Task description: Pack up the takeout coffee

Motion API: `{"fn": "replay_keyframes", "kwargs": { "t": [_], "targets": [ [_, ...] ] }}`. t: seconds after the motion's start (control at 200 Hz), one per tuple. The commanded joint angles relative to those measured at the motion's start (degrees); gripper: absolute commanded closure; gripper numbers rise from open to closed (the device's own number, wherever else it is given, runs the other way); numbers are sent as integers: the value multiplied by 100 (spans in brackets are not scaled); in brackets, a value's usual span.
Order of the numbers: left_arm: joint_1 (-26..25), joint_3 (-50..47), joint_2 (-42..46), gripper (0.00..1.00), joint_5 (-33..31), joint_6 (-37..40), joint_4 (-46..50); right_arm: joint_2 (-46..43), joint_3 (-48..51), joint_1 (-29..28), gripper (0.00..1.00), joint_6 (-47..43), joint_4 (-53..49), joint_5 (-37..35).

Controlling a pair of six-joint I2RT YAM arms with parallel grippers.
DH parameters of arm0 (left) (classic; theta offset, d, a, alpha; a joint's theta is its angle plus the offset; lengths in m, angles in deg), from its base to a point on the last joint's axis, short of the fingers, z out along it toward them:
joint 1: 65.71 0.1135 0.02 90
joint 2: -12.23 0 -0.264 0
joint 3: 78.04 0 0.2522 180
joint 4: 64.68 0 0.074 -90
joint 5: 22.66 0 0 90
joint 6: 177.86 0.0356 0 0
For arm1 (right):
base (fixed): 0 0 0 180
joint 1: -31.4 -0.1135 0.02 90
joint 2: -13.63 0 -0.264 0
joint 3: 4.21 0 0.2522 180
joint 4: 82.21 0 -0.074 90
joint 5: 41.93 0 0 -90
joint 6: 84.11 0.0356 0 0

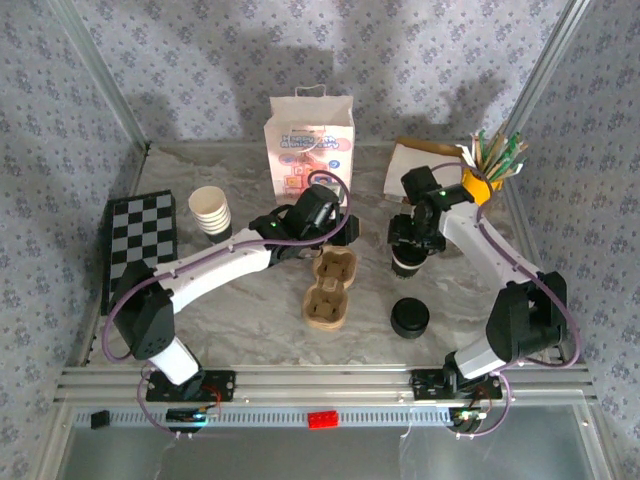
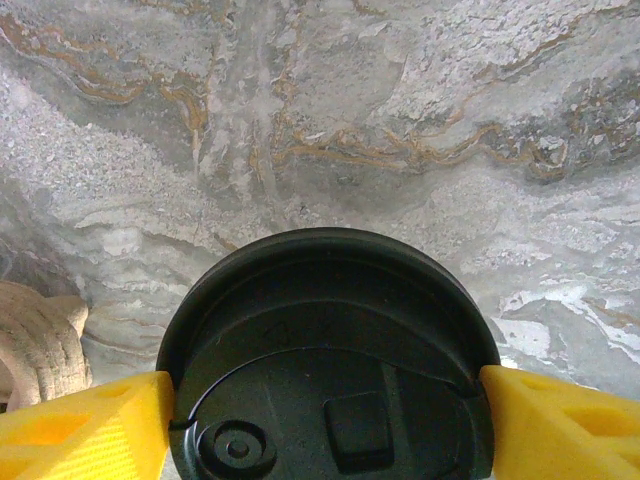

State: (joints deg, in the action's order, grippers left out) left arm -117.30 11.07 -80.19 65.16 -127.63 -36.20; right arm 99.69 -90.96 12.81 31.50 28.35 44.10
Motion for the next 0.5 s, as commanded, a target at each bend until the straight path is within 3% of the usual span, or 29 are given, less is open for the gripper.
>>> {"fn": "replay_keyframes", "kwargs": {
  "t": [0.0, 0.495],
  "targets": [
    [53, 94, -37, 62, 68, -56, -110, 37, 14, -43, 20, -59, -96, -192],
    [62, 120, -35, 62, 121, -84, -60, -127, 107, -90, 13, 9, -119, -81]
  ]
}}
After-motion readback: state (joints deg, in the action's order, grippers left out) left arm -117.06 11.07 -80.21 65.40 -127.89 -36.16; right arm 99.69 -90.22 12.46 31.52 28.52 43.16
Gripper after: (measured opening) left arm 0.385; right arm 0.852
